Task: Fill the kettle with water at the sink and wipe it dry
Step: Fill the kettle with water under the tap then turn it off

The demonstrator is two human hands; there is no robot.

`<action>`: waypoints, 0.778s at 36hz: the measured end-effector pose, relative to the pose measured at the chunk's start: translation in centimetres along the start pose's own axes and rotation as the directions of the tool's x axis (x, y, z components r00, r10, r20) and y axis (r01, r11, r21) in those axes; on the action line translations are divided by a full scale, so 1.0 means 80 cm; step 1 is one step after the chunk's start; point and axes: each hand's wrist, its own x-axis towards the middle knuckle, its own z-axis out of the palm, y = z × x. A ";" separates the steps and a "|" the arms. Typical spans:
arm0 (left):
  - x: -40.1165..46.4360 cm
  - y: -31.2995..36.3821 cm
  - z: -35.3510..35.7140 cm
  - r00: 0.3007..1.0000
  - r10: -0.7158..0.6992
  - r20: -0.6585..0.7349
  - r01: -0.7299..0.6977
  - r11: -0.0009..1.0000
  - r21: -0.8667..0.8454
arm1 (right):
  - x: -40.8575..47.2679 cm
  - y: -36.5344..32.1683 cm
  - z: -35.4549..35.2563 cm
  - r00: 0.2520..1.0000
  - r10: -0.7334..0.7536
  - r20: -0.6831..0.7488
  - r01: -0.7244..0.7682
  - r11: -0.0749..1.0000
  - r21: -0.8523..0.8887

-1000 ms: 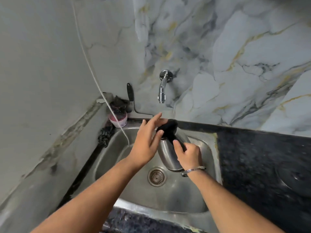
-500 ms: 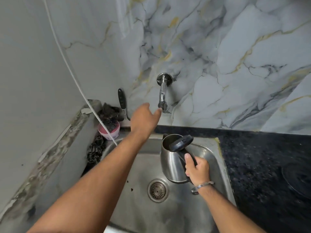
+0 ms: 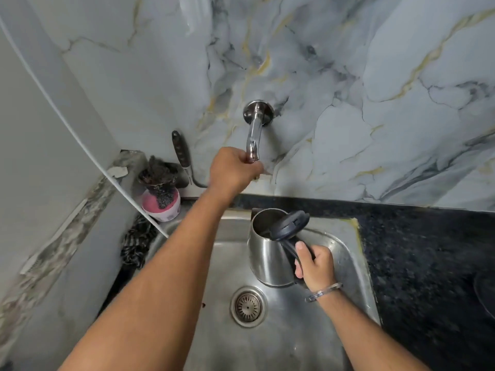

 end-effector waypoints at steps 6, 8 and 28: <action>0.042 -0.043 -0.028 0.832 0.051 0.553 0.212 0.891 -0.401 | 0.006 0.000 -0.002 0.995 0.021 0.096 -0.026 0.998 0.048; 0.060 -0.045 -0.032 0.786 0.075 0.613 0.192 0.914 -0.358 | 0.007 0.001 -0.001 0.992 0.018 0.126 -0.025 0.998 0.055; -0.069 -0.211 0.077 0.881 -0.221 0.417 0.387 0.845 -0.370 | 0.014 -0.005 -0.036 0.971 -0.025 0.237 0.011 0.998 0.060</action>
